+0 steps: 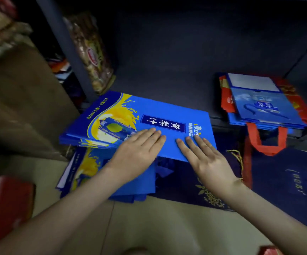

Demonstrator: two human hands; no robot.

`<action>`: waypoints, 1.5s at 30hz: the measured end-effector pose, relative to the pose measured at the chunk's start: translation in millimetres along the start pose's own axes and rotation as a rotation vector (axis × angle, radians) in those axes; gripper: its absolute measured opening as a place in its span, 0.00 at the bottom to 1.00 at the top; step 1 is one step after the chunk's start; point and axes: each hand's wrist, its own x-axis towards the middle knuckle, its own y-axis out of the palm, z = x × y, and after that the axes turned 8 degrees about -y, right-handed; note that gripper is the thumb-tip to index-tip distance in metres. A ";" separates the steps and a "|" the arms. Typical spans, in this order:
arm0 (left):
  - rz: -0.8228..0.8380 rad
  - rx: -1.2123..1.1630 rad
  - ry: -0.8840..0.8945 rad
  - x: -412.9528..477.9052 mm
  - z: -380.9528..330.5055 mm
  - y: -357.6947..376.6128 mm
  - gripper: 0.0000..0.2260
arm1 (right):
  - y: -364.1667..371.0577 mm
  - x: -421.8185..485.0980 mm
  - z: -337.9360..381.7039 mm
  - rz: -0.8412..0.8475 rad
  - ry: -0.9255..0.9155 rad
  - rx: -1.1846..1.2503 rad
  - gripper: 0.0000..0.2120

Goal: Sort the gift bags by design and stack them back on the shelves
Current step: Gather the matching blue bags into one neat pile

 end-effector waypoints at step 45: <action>0.245 -0.484 -0.824 -132.4 80.8 -12.0 0.25 | 30.2 115.4 20.0 0.236 0.100 1.153 0.14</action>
